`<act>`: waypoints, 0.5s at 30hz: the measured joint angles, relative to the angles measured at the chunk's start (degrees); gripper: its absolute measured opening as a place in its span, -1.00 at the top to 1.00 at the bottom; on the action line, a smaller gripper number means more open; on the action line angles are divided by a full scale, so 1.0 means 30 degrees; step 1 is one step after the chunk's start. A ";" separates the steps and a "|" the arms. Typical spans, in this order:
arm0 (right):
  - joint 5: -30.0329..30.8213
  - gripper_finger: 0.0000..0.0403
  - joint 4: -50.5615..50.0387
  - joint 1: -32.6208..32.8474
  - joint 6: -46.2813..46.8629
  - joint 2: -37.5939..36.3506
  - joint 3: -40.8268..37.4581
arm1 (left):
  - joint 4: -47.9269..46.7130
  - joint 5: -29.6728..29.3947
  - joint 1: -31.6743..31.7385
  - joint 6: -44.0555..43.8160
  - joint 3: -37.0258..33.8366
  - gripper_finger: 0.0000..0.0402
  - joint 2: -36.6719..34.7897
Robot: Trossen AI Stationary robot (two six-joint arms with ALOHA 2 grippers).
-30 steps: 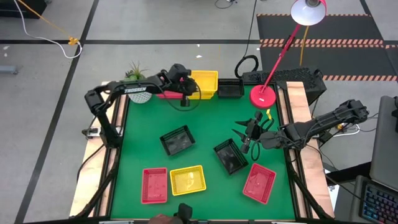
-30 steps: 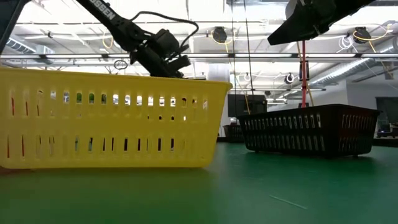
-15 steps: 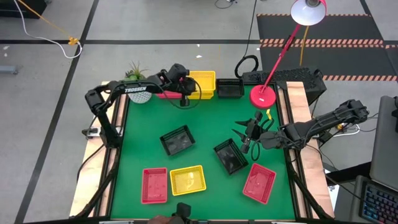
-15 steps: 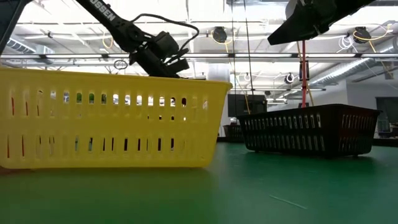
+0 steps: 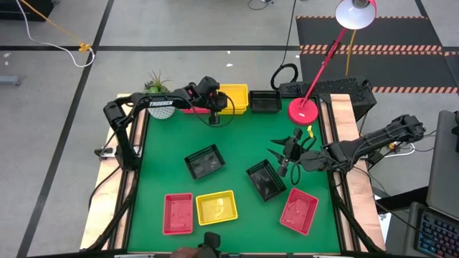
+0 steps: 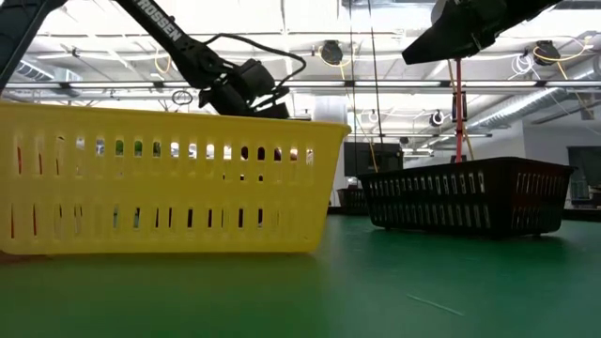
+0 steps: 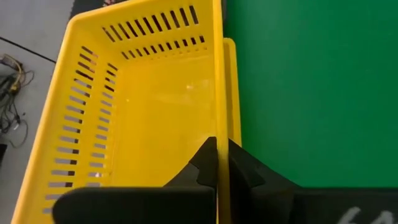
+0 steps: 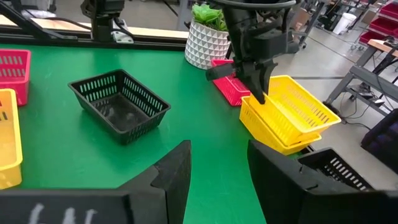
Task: Stack baskets by color
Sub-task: Stack the middle yellow basket on the top yellow basket
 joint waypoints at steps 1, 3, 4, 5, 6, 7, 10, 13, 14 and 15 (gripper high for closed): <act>0.0000 0.25 0.0000 0.0000 -0.0030 0.0000 0.0000 | -0.0076 0.0009 0.0022 0.0014 0.0000 0.97 0.0000; 0.0000 0.25 0.0007 0.0000 -0.0060 0.0000 0.0000 | -0.0205 0.0012 0.0055 0.0019 0.0000 0.93 0.0000; -0.0002 0.25 0.0000 0.0000 -0.0060 0.0000 0.0000 | -0.0259 0.0012 0.0055 -0.0036 0.0000 0.89 0.0000; 0.0000 0.25 0.0003 0.0000 -0.0065 0.0000 0.0000 | -0.0253 0.0012 0.0055 -0.0138 0.0000 0.84 0.0000; -0.0003 0.25 0.0007 0.0000 -0.0066 0.0000 0.0000 | -0.0233 0.0012 0.0055 -0.0204 0.0000 0.79 0.0000; 0.0000 0.25 0.0000 0.0000 -0.0067 0.0000 0.0000 | -0.0220 0.0010 0.0055 -0.0243 0.0000 0.75 0.0000; -0.0001 0.25 0.0007 0.0000 -0.0060 0.0000 0.0000 | -0.0223 -0.0130 0.0055 -0.0266 0.0000 0.63 0.0000; -0.0004 0.25 0.0007 0.0000 -0.0060 0.0000 0.0000 | -0.0202 -0.0149 0.0048 -0.0355 0.0000 0.56 0.0000; -0.0005 0.25 0.0007 -0.0003 -0.0060 0.0000 0.0000 | -0.0184 -0.0149 0.0048 -0.0411 0.0000 0.54 0.0000; -0.0001 0.25 0.0007 0.0000 -0.0060 0.0000 0.0000 | -0.0117 -0.0149 0.0048 -0.0411 0.0000 0.51 0.0000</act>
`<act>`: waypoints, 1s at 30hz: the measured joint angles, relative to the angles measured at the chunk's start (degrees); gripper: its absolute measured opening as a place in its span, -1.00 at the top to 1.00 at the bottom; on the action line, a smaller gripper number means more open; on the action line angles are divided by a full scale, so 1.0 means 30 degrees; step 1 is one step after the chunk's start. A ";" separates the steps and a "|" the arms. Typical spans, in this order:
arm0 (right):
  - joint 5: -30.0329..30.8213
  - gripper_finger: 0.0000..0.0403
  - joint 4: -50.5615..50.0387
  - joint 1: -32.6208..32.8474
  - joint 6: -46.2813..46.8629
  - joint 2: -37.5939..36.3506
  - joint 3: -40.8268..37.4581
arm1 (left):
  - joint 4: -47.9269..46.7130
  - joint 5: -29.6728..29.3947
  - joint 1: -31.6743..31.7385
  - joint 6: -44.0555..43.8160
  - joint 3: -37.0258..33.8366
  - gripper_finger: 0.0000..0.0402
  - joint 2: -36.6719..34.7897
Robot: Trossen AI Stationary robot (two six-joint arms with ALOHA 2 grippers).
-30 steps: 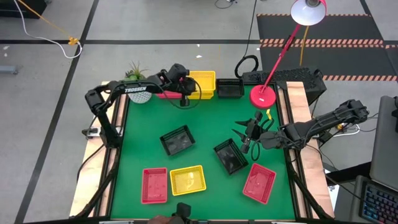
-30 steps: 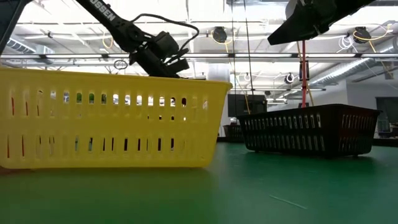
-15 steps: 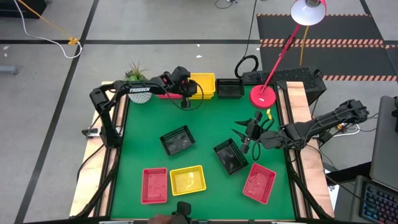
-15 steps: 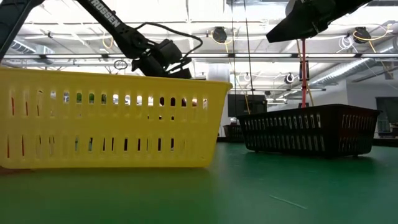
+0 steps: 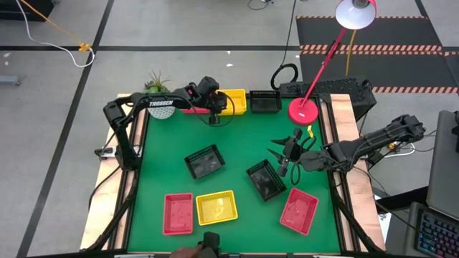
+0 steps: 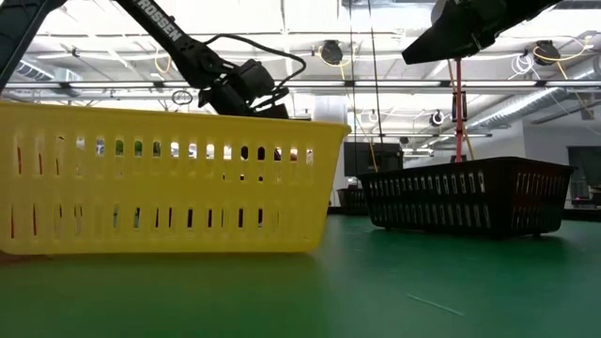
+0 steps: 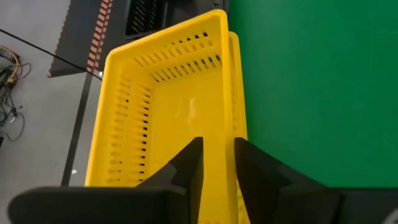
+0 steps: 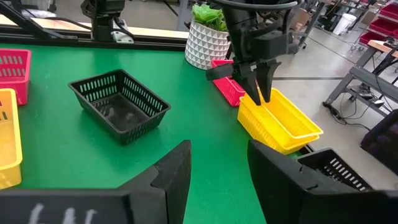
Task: Stack baskets by color
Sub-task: Stack the middle yellow basket on the top yellow basket, then stack the bottom left red basket on the top red basket
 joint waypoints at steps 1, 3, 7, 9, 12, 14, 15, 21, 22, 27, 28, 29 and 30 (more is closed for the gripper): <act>-0.0006 0.25 0.0000 0.0000 0.0000 0.0000 0.0000 | 0.0066 0.0000 -0.0015 -0.0002 0.0000 0.48 0.0000; -0.0005 0.25 0.0000 0.0000 0.0000 0.0000 0.0000 | 0.0123 -0.0007 -0.0015 -0.0081 0.0000 0.42 0.0000; -0.0006 0.25 0.0005 0.0000 0.0000 0.0000 0.0000 | 0.0148 -0.0015 -0.0015 -0.0226 0.0000 0.27 -0.0021; -0.0006 0.25 0.0069 -0.0001 0.0000 0.0000 0.0000 | 0.0130 -0.0016 -0.0016 -0.0226 0.0000 0.20 -0.0067; -0.0009 0.25 0.0148 0.0000 0.0000 0.0000 0.0000 | 0.0061 -0.0028 -0.0044 -0.0411 0.0070 0.13 -0.0080; -0.0014 0.25 0.0141 0.0000 0.0000 0.0000 0.0000 | -0.0176 -0.0036 -0.0076 -0.0542 0.0205 0.12 -0.0080; -0.0014 0.25 0.0143 -0.0003 0.0000 0.0000 0.0000 | -0.0412 -0.0036 -0.0113 -0.0610 0.0343 0.13 -0.0080; -0.0014 0.25 0.0138 -0.0002 0.0088 0.0000 0.0000 | -0.2506 -0.0036 -0.0564 -0.1018 0.0831 0.30 -0.1437; -0.0014 0.25 0.0138 -0.0001 0.0103 0.0000 0.0000 | -0.2964 -0.0032 -0.0633 -0.1073 0.0831 0.34 -0.1923; -0.0014 0.25 0.0138 -0.0001 0.0138 0.0000 0.0000 | -0.4787 0.0006 -0.1011 -0.1598 0.0838 0.56 -0.4628; -0.0014 0.25 0.0141 -0.0005 0.0138 0.0000 0.0000 | -0.5016 0.0007 -0.1102 -0.1796 0.0838 0.59 -0.5182; -0.0015 0.25 0.0138 -0.0002 0.0138 0.0000 0.0000 | -0.5302 0.0003 -0.1140 -0.2012 0.0838 0.62 -0.5702; -0.0021 0.25 0.0138 -0.0007 0.0138 0.0000 0.0000 | -0.5674 0.0000 -0.1177 -0.2197 0.0838 0.65 -0.6216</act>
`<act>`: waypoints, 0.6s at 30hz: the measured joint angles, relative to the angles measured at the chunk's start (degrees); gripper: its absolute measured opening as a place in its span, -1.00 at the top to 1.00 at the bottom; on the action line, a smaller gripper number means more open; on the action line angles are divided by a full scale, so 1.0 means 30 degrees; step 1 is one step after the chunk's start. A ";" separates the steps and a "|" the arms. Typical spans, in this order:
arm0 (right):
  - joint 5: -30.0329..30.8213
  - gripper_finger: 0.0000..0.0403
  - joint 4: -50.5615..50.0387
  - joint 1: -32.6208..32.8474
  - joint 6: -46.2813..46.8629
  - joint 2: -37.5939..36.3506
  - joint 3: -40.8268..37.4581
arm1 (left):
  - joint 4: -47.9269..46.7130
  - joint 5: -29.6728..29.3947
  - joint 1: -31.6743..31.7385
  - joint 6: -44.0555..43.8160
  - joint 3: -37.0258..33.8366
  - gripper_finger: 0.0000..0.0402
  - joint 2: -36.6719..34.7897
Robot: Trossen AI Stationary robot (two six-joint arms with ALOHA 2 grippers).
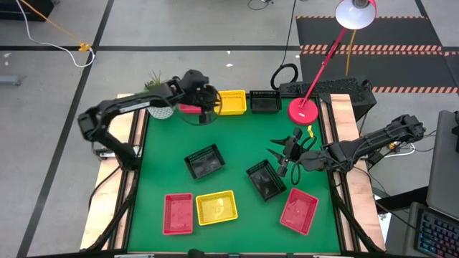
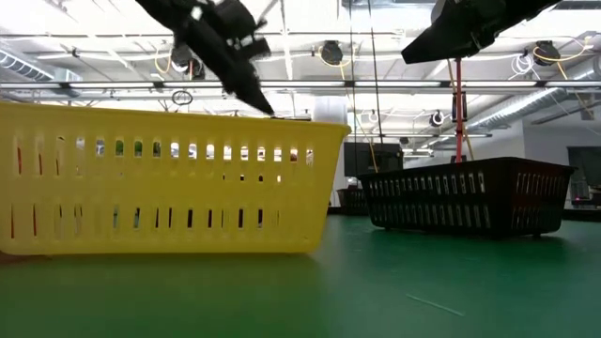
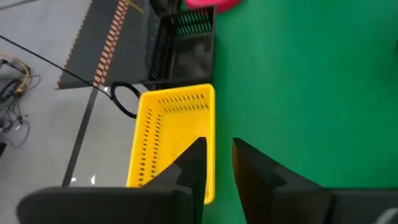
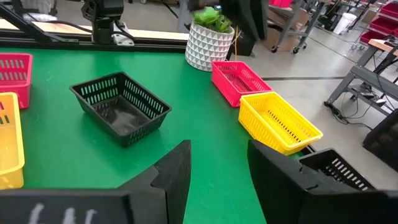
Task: Stack baskets by color
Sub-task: Stack the bottom left red basket on the top red basket
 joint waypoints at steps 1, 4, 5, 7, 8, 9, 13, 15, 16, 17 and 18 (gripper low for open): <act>0.0000 0.25 0.0008 0.0003 0.0000 0.0000 0.0000 | -0.0359 0.0000 -0.0021 -0.0202 0.0000 0.67 -0.0516; -0.0013 0.25 0.0035 0.0001 0.0001 0.0000 0.0000 | -0.1406 -0.0015 -0.0196 -0.0684 0.0000 0.73 -0.1939; -0.0087 0.25 0.0075 0.0000 0.0007 0.0000 0.0000 | -0.1831 -0.0012 -0.0275 -0.0877 0.0000 0.75 -0.2389; -0.0508 0.25 0.0159 0.0000 0.0009 0.0000 0.0000 | -0.2675 -0.0017 -0.0476 -0.1319 0.0000 0.78 -0.3277; -0.0710 0.25 0.0164 0.0000 0.0007 0.0000 0.0000 | -0.3152 -0.0011 -0.0601 -0.1541 0.0000 0.79 -0.3681; -0.0969 0.25 0.0153 0.0002 0.0007 0.0002 0.0000 | -0.3619 -0.0015 -0.0774 -0.1828 0.0000 0.80 -0.4100; -0.0991 0.25 0.0153 0.0000 0.0076 0.0007 0.0000 | -0.5395 -0.0029 -0.1697 -0.3378 -0.0021 0.85 -0.5668; -0.0991 0.25 0.0146 0.0000 0.0324 0.0007 0.0000 | -0.5725 -0.0017 -0.2404 -0.4113 -0.0250 0.87 -0.6391; -0.0991 0.25 0.0146 0.0000 0.0433 0.0007 0.0000 | -0.5813 -0.0015 -0.2839 -0.4384 -0.0429 0.88 -0.6736; -0.0991 0.25 0.0146 0.0001 0.0472 0.0007 0.0000 | -0.5814 -0.0015 -0.3280 -0.4606 -0.0620 0.89 -0.7054; -0.1025 0.25 0.0144 0.0005 0.0498 0.0007 0.0000 | -0.5788 -0.0016 -0.3794 -0.4774 -0.0857 0.91 -0.7386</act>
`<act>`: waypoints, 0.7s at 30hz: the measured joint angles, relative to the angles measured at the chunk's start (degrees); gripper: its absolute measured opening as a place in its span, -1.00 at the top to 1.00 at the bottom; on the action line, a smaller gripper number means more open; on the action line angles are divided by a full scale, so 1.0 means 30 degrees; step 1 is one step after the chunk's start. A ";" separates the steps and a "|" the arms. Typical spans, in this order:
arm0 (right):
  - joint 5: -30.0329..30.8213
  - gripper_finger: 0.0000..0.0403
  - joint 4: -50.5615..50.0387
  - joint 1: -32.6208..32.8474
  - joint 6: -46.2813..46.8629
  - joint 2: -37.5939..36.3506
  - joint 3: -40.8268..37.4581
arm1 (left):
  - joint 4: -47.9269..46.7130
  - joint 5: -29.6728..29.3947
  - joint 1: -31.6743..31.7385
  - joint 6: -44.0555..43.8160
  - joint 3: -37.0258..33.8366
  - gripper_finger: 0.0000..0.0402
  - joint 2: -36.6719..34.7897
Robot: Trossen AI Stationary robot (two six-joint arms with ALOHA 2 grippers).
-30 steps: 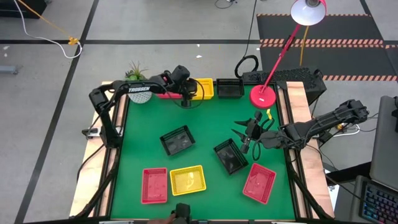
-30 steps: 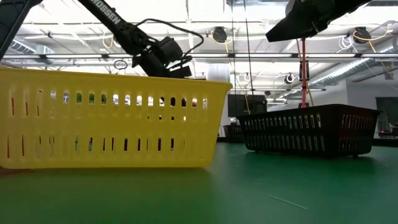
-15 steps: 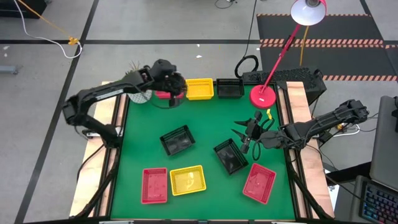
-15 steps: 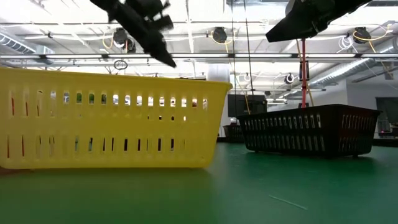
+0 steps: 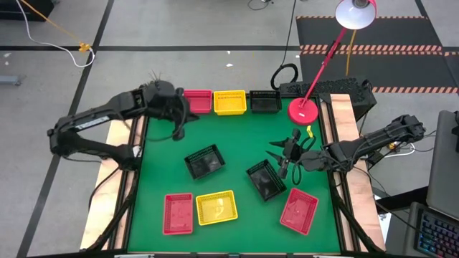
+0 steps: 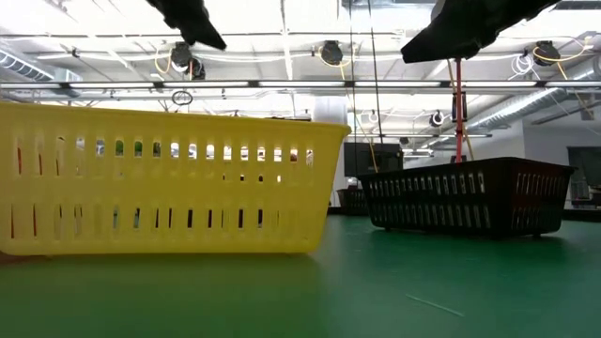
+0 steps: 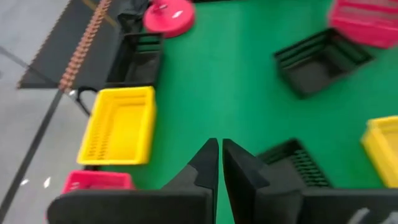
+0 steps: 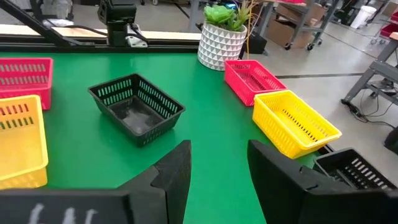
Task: Stack baskets by color
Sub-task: Stack the bottom left red basket on the top red basket
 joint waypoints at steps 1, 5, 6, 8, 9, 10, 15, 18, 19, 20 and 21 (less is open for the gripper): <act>-0.0235 0.25 -0.0005 -0.0005 0.0005 0.0000 0.0000 | -0.0010 0.0002 -0.0467 -0.0117 -0.0267 0.92 -0.0317; -0.1433 0.25 0.0128 -0.0005 0.0022 0.0000 0.0000 | 0.1096 0.0016 -0.2488 -0.0809 -0.1774 0.98 -0.1655; -0.1471 0.25 0.0160 -0.0005 0.0020 0.0000 0.0000 | 0.1574 0.0015 -0.2963 -0.0980 -0.2272 0.98 -0.1981; -0.1478 0.25 0.0152 -0.0002 0.0083 0.0000 0.0010 | 0.2597 -0.0030 -0.3804 -0.1291 -0.3334 0.98 -0.2576; -0.1474 0.25 0.0129 -0.0005 0.0150 0.0000 0.0043 | 0.3141 -0.0144 -0.4185 -0.1516 -0.3904 0.98 -0.2888; -0.1474 0.25 0.0128 -0.0005 0.0244 0.0000 0.0125 | 0.3624 -0.0380 -0.4538 -0.1763 -0.4395 0.96 -0.3140; -0.2086 0.25 0.0137 -0.0005 0.0530 0.0000 0.0351 | 0.5279 -0.1557 -0.6088 -0.2522 -0.6409 0.91 -0.3881; -0.2769 0.25 0.0113 -0.0005 0.0697 -0.0007 0.0393 | 0.5445 -0.1604 -0.7041 -0.2506 -0.7021 0.91 -0.3971; -0.2954 0.25 0.0059 0.0001 0.0839 -0.0001 0.0393 | 0.5433 -0.1613 -0.7366 -0.2523 -0.7153 0.91 -0.3971; -0.3094 0.25 -0.0033 -0.0003 0.0956 0.0000 0.0393 | 0.5446 -0.1623 -0.7721 -0.2581 -0.7253 0.91 -0.3967; -0.3291 0.25 -0.0072 -0.0005 0.1014 0.0000 0.0393 | 0.5441 -0.1690 -0.8063 -0.2693 -0.7351 0.91 -0.3966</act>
